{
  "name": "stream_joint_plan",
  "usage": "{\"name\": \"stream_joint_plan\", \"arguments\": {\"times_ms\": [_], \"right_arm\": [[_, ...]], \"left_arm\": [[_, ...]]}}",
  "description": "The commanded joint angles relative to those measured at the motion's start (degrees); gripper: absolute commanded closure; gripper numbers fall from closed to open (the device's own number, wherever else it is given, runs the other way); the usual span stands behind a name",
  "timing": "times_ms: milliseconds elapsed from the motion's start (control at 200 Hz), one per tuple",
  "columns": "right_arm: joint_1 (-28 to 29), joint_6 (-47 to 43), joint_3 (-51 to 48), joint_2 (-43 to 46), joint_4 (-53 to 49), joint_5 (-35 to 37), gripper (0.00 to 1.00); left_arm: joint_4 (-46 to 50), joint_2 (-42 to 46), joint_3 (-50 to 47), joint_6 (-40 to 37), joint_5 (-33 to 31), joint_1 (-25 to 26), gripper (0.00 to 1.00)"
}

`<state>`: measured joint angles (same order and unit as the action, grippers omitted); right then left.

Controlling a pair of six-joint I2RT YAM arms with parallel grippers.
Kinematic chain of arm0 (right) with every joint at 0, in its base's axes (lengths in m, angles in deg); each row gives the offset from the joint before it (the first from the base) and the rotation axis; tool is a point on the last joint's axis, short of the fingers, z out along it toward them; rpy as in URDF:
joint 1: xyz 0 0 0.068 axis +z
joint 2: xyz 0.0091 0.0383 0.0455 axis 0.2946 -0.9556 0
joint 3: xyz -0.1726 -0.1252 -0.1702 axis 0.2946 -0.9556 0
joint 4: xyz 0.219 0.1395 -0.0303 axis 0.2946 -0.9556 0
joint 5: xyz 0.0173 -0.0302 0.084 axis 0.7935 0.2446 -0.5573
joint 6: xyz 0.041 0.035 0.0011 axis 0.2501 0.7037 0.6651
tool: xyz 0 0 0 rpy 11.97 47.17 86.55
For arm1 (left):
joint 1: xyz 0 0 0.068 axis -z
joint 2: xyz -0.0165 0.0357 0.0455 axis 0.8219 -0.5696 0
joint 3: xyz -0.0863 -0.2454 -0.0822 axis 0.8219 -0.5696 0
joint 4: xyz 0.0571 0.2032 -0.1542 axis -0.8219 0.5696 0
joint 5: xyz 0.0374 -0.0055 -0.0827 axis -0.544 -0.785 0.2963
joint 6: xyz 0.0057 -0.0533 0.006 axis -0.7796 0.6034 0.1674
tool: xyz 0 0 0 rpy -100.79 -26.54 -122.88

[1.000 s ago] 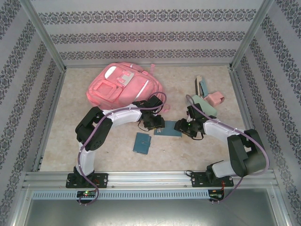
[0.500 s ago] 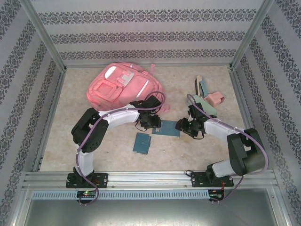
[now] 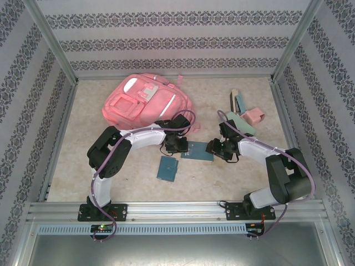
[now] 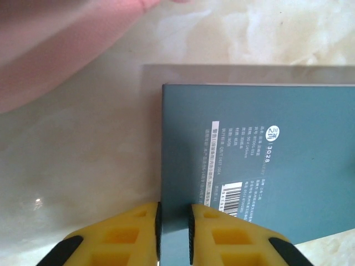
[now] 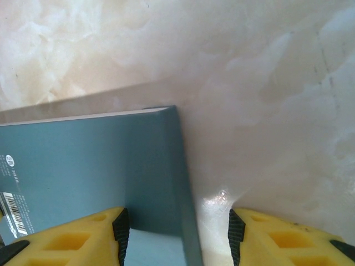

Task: Pack the student bag
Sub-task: Adjust the book at the center of the table, then pick up the book from the center of the table.

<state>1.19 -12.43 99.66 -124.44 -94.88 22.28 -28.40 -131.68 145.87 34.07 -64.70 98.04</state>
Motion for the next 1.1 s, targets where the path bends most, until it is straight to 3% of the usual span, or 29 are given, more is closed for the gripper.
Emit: {"name": "stream_joint_plan", "arguments": {"times_ms": [0,415,639,914,1094], "right_arm": [[3.87,1.25,0.82,-3.59,8.93,-8.27,0.48],[5.24,4.64,2.55,2.73,11.89,-19.43,0.5],[3.41,10.43,-1.14,6.12,20.89,-25.82,0.56],[0.95,9.01,-3.42,6.98,20.23,-26.39,0.61],[0.06,5.52,-2.29,7.42,14.57,-23.57,0.77]], "left_arm": [[-0.45,-1.95,-1.04,-0.44,1.41,0.35,0.81],[-0.59,-2.09,-0.18,-1.76,2.73,0.34,0.82],[-0.83,-2.53,-0.07,-2.32,3.36,0.35,0.82],[-0.76,-2.49,0.24,-3.3,3.72,0.31,0.82],[0.85,-1.88,0.88,-4.09,2.71,0.35,0.82]]}}
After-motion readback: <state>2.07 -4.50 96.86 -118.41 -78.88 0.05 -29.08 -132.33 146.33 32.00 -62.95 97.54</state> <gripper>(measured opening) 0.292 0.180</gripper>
